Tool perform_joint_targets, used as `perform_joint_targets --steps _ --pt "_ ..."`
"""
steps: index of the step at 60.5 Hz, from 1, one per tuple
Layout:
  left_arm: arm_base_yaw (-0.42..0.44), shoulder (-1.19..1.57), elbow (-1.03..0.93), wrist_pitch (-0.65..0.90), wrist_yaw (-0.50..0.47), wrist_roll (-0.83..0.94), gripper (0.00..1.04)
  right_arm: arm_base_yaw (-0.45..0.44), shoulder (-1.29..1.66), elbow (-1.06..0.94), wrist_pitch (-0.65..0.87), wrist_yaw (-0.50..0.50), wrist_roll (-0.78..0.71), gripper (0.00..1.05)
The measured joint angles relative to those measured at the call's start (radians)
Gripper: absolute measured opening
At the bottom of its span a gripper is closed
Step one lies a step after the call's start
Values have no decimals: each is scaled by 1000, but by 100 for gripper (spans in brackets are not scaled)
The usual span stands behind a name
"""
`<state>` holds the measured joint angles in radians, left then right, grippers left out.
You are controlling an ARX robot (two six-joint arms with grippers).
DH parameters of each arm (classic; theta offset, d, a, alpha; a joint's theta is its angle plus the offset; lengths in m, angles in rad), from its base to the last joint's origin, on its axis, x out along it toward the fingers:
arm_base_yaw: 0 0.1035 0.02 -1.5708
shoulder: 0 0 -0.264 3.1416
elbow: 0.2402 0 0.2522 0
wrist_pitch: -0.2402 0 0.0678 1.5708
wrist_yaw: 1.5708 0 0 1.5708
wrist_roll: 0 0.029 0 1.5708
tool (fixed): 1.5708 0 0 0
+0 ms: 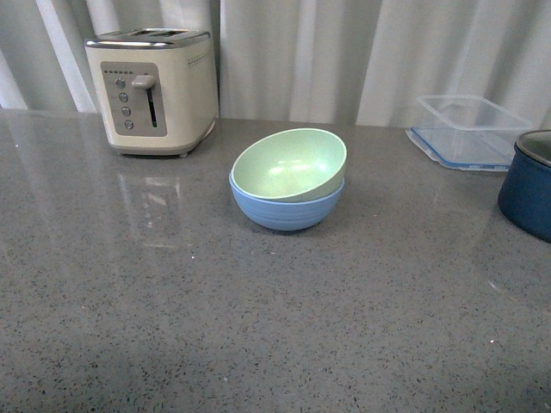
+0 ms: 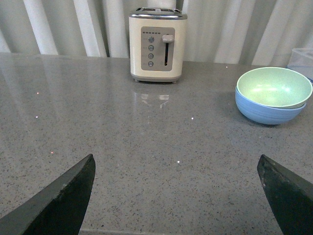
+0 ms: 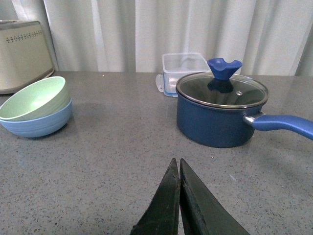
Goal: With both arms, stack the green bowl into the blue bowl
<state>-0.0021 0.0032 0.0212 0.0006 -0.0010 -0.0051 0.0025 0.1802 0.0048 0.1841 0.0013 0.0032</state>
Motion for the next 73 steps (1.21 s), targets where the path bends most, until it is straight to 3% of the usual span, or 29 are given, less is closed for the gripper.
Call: perform_joint_targets --steps 8,22,55,73 --pt "0 0 0 0 0 0 98 0 -133 1 -169 -2 0 1" --pt "0 0 0 0 0 0 98 0 -175 1 -182 -2 -1 2" --pt "0 0 0 0 0 0 98 0 -177 1 -182 -2 -1 97" --pt "0 0 0 0 0 0 98 0 -177 1 -182 -2 -1 95"
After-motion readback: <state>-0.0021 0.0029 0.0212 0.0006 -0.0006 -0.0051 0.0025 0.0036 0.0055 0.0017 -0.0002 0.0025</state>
